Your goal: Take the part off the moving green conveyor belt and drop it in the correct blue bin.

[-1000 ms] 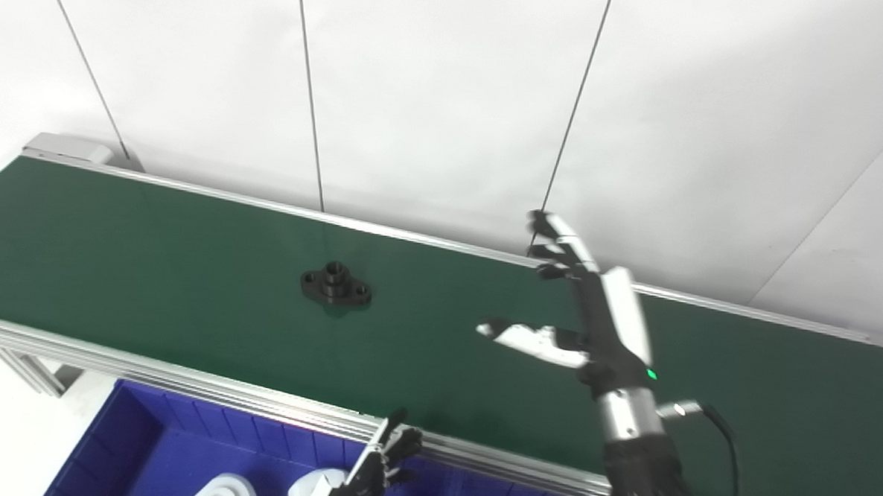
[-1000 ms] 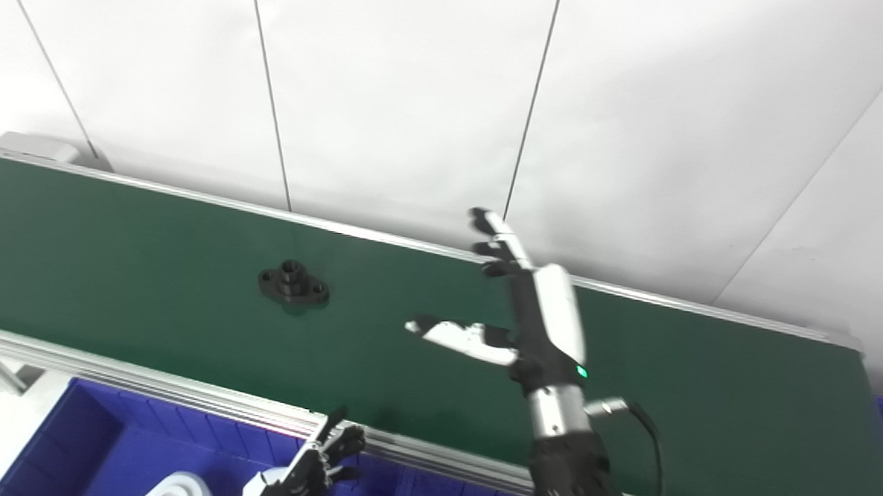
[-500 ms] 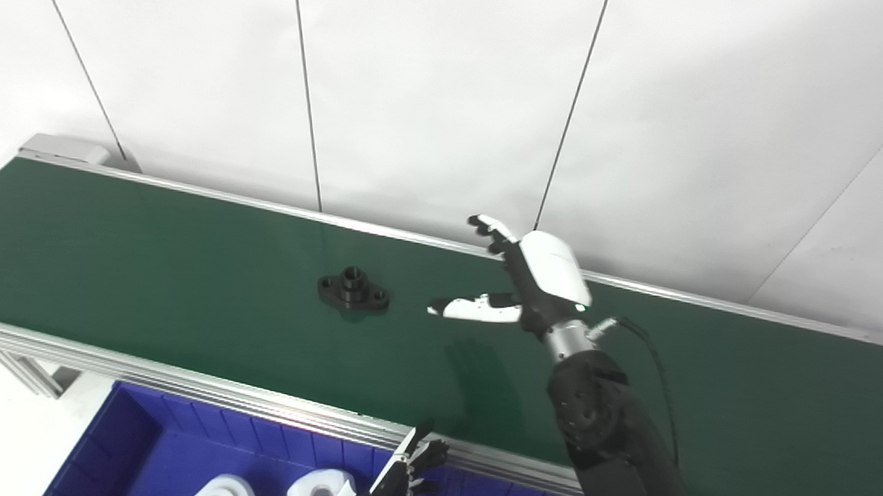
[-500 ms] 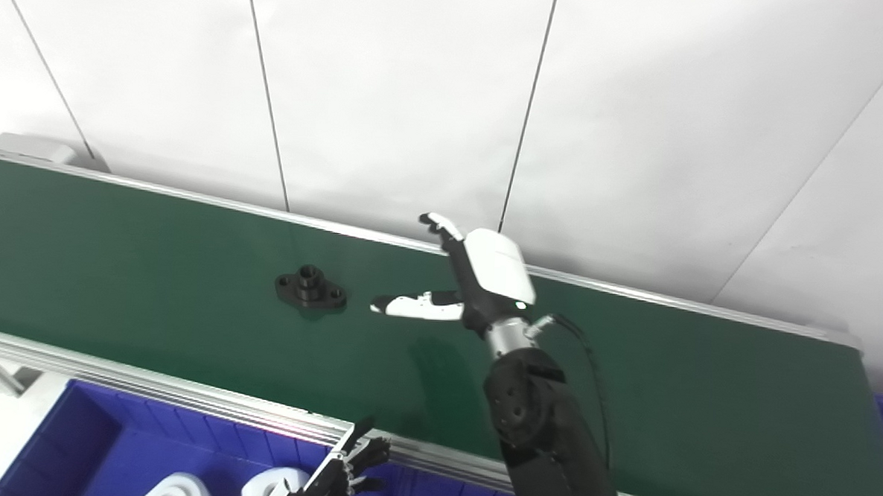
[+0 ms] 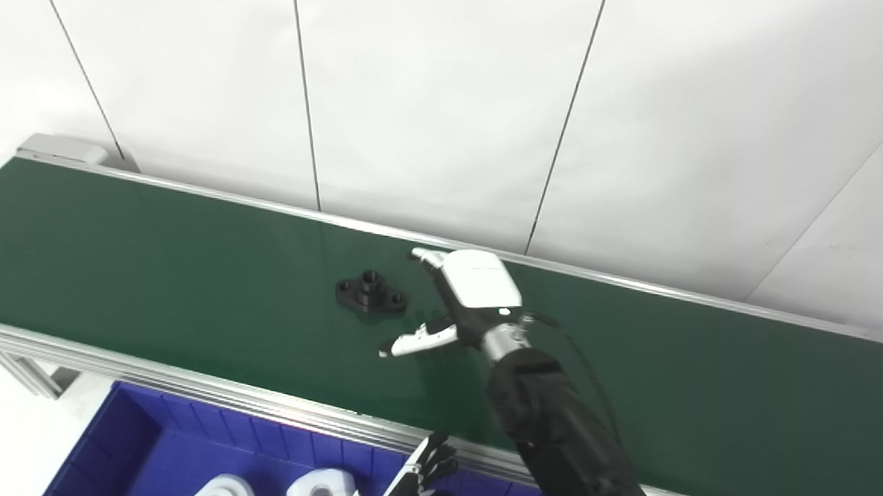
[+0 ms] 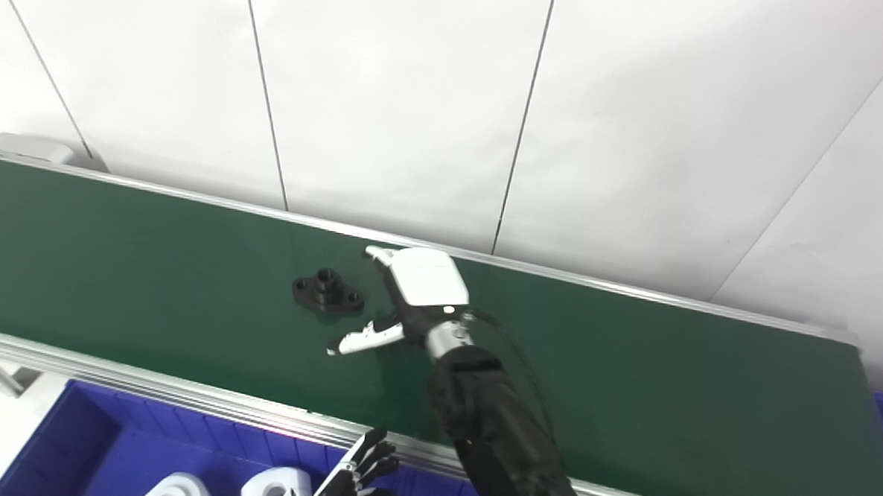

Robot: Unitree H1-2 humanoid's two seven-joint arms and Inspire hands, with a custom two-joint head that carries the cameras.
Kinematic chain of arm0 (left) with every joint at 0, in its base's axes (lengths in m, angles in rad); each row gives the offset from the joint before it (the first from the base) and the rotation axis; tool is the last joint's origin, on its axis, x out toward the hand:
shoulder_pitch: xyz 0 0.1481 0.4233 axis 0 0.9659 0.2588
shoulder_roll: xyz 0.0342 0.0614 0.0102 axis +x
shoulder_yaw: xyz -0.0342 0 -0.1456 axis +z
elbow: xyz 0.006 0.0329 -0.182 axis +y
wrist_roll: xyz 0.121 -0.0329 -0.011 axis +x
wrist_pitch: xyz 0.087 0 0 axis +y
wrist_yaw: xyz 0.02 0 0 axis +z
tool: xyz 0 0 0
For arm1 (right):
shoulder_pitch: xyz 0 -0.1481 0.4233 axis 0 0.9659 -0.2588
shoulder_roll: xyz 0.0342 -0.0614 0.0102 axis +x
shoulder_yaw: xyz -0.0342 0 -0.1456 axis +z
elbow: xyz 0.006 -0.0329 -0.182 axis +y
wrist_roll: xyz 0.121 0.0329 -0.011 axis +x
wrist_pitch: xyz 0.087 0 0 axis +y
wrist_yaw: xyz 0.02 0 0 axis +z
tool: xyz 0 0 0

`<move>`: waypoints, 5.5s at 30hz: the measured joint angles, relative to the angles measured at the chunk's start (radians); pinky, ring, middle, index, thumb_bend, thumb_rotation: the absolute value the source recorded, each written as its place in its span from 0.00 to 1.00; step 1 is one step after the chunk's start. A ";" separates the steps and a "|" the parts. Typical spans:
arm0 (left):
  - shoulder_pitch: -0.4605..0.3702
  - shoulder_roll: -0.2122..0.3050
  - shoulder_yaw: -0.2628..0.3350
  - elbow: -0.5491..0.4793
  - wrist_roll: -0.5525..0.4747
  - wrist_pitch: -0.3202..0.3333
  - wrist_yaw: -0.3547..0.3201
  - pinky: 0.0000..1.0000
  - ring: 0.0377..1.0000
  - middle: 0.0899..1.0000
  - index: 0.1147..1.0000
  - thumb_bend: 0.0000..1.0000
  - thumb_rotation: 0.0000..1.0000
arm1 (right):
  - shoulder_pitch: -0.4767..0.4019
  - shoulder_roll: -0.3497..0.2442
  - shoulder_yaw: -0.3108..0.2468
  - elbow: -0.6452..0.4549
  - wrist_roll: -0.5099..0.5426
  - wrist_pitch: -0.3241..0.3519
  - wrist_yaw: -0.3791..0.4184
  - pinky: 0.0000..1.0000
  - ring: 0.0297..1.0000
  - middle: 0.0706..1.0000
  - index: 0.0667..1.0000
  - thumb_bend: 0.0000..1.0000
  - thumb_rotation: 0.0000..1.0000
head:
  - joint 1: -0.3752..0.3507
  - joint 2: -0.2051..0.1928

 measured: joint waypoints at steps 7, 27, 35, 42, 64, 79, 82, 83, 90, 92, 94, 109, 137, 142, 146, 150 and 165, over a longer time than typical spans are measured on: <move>0.017 0.000 -0.002 -0.039 0.015 0.018 0.006 0.80 0.92 0.97 0.99 0.83 0.69 | -0.077 0.044 0.036 0.104 -0.028 0.023 -0.002 0.58 0.72 0.85 0.84 1.00 0.64 | 0.011 -0.002; 0.026 -0.001 -0.013 -0.040 0.014 0.014 0.052 0.80 0.91 0.96 0.96 0.85 0.68 | -0.105 0.050 0.053 0.250 0.003 0.030 0.002 0.15 0.20 0.27 0.64 0.75 0.18 | 0.040 0.015; 0.030 0.002 -0.018 -0.047 0.005 0.014 0.055 0.81 0.90 0.94 0.96 0.85 0.68 | -0.104 0.069 0.040 0.242 0.043 0.048 -0.035 0.08 0.12 0.18 0.44 0.52 0.12 | 0.043 0.018; 0.031 0.010 -0.025 -0.058 0.007 0.037 0.056 0.82 0.91 0.96 0.97 0.84 0.66 | -0.085 0.073 0.041 0.221 0.047 0.089 -0.051 0.08 0.13 0.18 0.44 0.52 0.12 | 0.038 0.025; 0.027 0.036 -0.047 -0.081 -0.035 0.063 0.045 0.84 0.89 0.91 0.98 0.84 0.63 | 0.088 0.003 0.003 -0.034 0.074 0.102 -0.107 0.10 0.13 0.19 0.45 0.51 0.13 | -0.072 0.043; 0.021 0.079 0.014 -0.113 -0.160 0.087 -0.009 0.91 0.94 0.93 1.00 0.78 0.69 | 0.238 -0.037 -0.024 -0.675 -0.138 0.207 0.178 0.11 0.15 0.23 0.45 0.51 0.13 | -0.281 0.103; 0.001 0.101 0.042 -0.117 -0.166 0.094 -0.020 0.90 0.93 0.92 1.00 0.78 0.72 | 0.321 -0.035 -0.044 -0.800 -0.211 0.213 0.220 0.12 0.16 0.23 0.45 0.51 0.13 | -0.311 0.120; -0.002 0.103 0.051 -0.118 -0.170 0.098 -0.021 0.91 0.94 0.92 1.00 0.77 0.73 | 0.350 -0.033 -0.052 -0.829 -0.234 0.213 0.230 0.11 0.16 0.23 0.45 0.51 0.13 | -0.324 0.130; -0.013 0.124 0.109 -0.196 -0.232 0.181 -0.045 0.99 0.98 0.97 1.00 0.70 0.79 | 0.579 0.006 -0.080 -1.012 -0.413 0.210 0.358 0.12 0.17 0.24 0.45 0.51 0.13 | -0.481 0.241; -0.018 0.152 0.127 -0.217 -0.251 0.216 -0.057 1.00 0.98 0.97 1.00 0.68 0.80 | 0.634 0.025 -0.080 -1.066 -0.454 0.192 0.392 0.13 0.17 0.24 0.45 0.51 0.13 | -0.520 0.267; -0.021 0.175 0.157 -0.237 -0.274 0.239 -0.062 1.00 0.98 0.96 1.00 0.67 0.80 | 0.679 0.052 -0.085 -1.096 -0.488 0.182 0.421 0.13 0.17 0.25 0.45 0.51 0.13 | -0.559 0.288; -0.128 0.244 0.232 -0.260 -0.359 0.345 -0.136 0.95 0.95 0.95 1.00 0.75 0.81 | 1.026 0.110 -0.186 -1.224 -0.628 0.157 0.433 0.10 0.15 0.22 0.45 0.51 0.13 | -0.729 0.330; -0.121 0.244 0.305 -0.201 -0.420 0.353 -0.213 0.97 0.95 0.95 1.00 0.75 0.80 | 1.122 0.208 -0.448 -1.133 -0.739 0.154 0.503 0.51 0.62 0.70 0.67 0.97 0.53 | -0.784 0.298; -0.114 0.241 0.301 -0.242 -0.418 0.368 -0.214 0.99 0.96 0.96 1.00 0.75 0.82 | 1.122 0.206 -0.442 -1.130 -0.740 0.152 0.487 0.63 0.70 0.76 0.75 1.00 0.70 | -0.773 0.298; -0.112 0.239 0.301 -0.243 -0.417 0.370 -0.214 0.96 0.95 0.95 1.00 0.74 0.80 | 1.122 0.202 -0.433 -1.130 -0.739 0.137 0.484 0.72 0.75 0.81 0.80 1.00 0.92 | -0.759 0.291; -0.111 0.239 0.301 -0.242 -0.415 0.370 -0.215 0.95 0.95 0.94 1.00 0.72 0.80 | 1.122 0.198 -0.422 -1.128 -0.712 0.135 0.459 0.71 0.75 0.80 0.81 1.00 1.00 | -0.738 0.282; -0.091 0.223 0.267 -0.182 -0.369 0.311 -0.224 0.93 0.94 0.94 1.00 0.67 0.76 | 1.198 0.175 -0.403 -1.156 -0.069 0.134 0.343 0.64 0.73 0.77 0.79 0.88 1.00 | -0.525 0.212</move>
